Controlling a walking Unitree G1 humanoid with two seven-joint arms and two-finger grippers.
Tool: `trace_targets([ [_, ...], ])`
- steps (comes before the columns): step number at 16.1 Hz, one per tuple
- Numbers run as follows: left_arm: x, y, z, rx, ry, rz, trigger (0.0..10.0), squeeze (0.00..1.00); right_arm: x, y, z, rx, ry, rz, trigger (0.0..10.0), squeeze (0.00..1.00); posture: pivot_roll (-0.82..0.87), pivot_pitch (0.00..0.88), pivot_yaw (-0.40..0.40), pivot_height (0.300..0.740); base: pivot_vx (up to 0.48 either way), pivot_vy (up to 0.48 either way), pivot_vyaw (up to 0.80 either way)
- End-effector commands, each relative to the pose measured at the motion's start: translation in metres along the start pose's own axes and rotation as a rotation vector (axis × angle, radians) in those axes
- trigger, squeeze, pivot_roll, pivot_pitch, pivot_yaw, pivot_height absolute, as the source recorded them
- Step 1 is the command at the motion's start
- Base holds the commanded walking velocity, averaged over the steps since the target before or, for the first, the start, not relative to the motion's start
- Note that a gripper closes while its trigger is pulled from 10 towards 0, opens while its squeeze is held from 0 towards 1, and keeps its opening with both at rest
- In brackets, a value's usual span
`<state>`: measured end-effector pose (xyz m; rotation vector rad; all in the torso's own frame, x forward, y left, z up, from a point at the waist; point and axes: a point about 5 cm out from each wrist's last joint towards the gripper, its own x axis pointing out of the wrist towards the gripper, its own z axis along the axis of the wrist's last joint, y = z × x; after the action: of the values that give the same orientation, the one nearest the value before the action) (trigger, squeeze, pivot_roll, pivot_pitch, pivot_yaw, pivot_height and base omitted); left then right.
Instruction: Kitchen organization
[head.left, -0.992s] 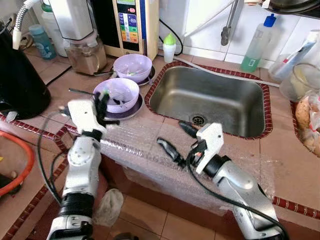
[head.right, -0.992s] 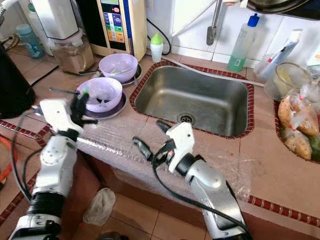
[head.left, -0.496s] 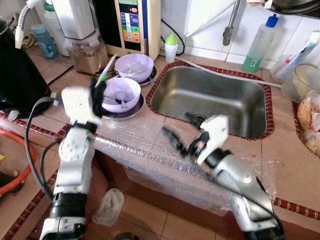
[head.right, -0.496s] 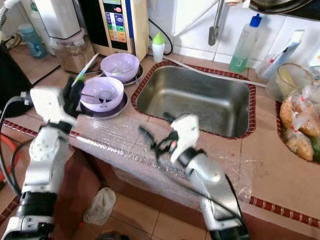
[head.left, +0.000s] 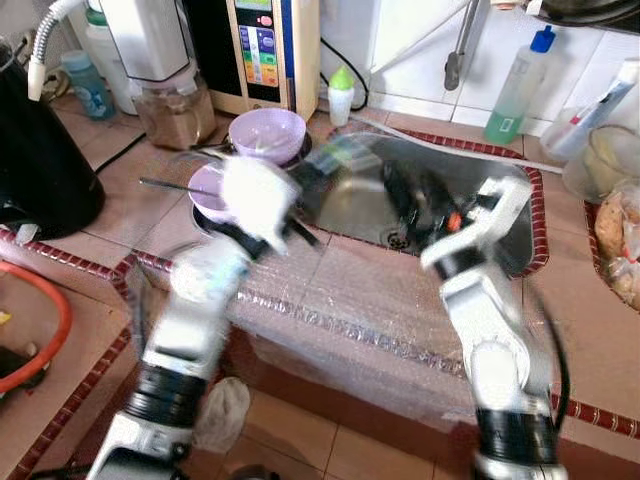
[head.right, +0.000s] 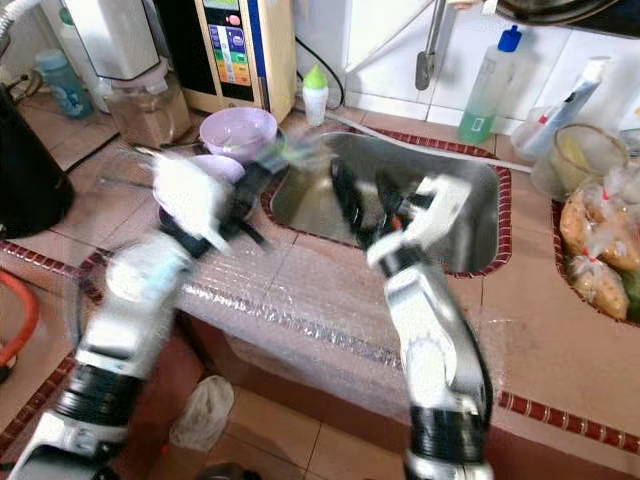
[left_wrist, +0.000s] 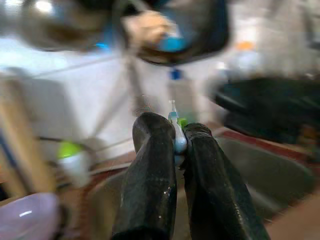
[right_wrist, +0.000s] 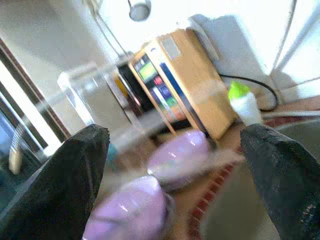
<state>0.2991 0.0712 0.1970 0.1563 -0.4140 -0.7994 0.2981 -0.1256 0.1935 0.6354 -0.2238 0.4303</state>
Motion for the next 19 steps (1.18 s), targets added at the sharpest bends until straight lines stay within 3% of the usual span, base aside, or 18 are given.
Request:
trace_targets([
  [1,0.0,-0.005,-0.005,0.026,0.017,-0.05,0.0,0.0,0.004,-0.003,0.001,0.098,-0.007,-0.032,10.0,0.0,-0.07,0.0,0.06,0.74,0.0,0.0,0.0],
  [3,0.002,-0.012,-0.007,0.028,0.019,-0.073,0.0,0.0,0.012,-0.006,-0.001,0.211,-0.009,-0.073,10.0,0.0,-0.07,0.0,0.06,0.74,0.0,0.0,0.0],
  [5,0.003,-0.016,-0.009,0.025,0.02,-0.08,0.0,0.0,0.018,-0.007,-0.006,0.259,0.016,-0.09,9.7,0.0,-0.07,0.0,0.064,0.74,0.0,0.0,0.0],
  [6,0.004,-0.018,-0.01,0.025,0.021,-0.086,0.0,0.0,0.022,-0.007,-0.01,0.288,0.032,-0.106,0.0,0.0,-0.07,0.0,0.062,0.74,0.0,0.0,0.0],
  [10,0.002,-0.02,-0.013,0.028,0.023,-0.07,0.0,0.0,0.03,-0.006,-0.022,0.359,0.09,-0.126,0.0,0.0,-0.06,0.0,0.054,0.74,0.0,0.0,0.0],
  [12,0.001,-0.02,-0.014,0.029,0.027,-0.06,0.0,0.0,0.034,-0.005,-0.022,0.366,0.091,-0.12,0.0,0.0,-0.05,0.0,0.052,0.74,0.0,0.0,0.0],
  [15,-0.005,-0.018,-0.022,0.043,0.051,-0.038,0.0,0.0,0.038,-0.011,-0.016,0.45,0.067,-0.157,0.0,0.0,-0.05,0.0,0.05,0.74,0.0,0.0,0.0],
  [19,-0.006,-0.018,-0.027,0.046,0.064,-0.027,1.5,0.0,0.035,-0.015,-0.016,0.488,0.054,-0.184,0.0,0.0,-0.06,0.0,0.054,0.74,0.0,0.0,0.0],
])
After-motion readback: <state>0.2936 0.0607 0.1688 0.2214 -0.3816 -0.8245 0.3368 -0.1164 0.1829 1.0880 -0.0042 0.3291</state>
